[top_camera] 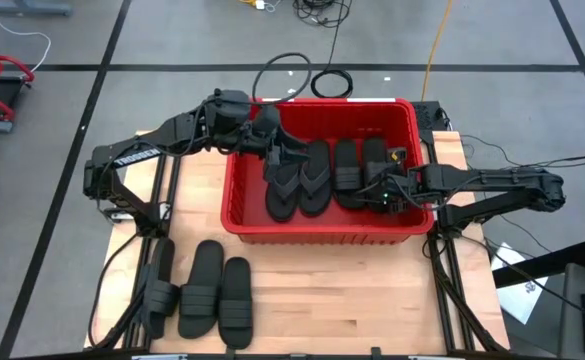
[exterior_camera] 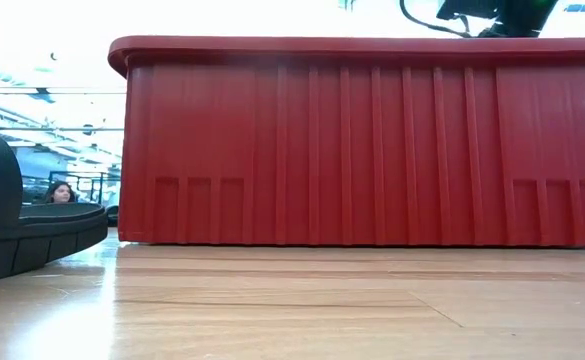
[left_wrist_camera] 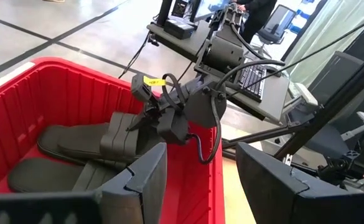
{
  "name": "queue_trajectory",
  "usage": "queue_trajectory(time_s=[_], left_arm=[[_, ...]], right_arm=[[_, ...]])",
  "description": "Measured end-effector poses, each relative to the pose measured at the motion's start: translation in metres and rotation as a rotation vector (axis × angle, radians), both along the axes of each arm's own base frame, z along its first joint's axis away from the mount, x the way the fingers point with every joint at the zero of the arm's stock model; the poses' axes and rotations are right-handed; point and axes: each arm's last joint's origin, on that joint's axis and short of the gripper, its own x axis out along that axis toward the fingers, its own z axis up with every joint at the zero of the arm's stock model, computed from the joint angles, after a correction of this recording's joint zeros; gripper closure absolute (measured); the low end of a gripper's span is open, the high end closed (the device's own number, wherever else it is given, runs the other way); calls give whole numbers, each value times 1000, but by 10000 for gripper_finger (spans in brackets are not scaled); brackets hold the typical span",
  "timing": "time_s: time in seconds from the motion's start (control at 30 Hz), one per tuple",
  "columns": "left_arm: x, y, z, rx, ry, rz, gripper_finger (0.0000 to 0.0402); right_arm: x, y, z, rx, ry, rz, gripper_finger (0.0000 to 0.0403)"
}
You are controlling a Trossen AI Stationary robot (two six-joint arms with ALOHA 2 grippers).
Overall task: Pick and place slides into bin
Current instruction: Put the black slide into the red bin
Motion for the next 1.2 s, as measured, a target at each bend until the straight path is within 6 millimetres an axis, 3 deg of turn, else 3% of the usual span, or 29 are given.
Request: queue_trajectory(time_s=[0.43, 0.77, 1.0, 1.2], left_arm=[[-1, -1, -2, -24, 21, -19, 215], [-1, -1, -2, -21, 20, -26, 215], [-1, -1, -2, -18, 20, -27, 215], [-1, 0, -2, -17, 19, -31, 215]], right_arm=[[1, 2, 2, 98, -39, -1, 340], [-4, -1, 34, 199, -77, -74, 305], [-18, -3, 38, 318, -6, -175, 303], [-12, -3, 56, 322, -136, -207, 303]])
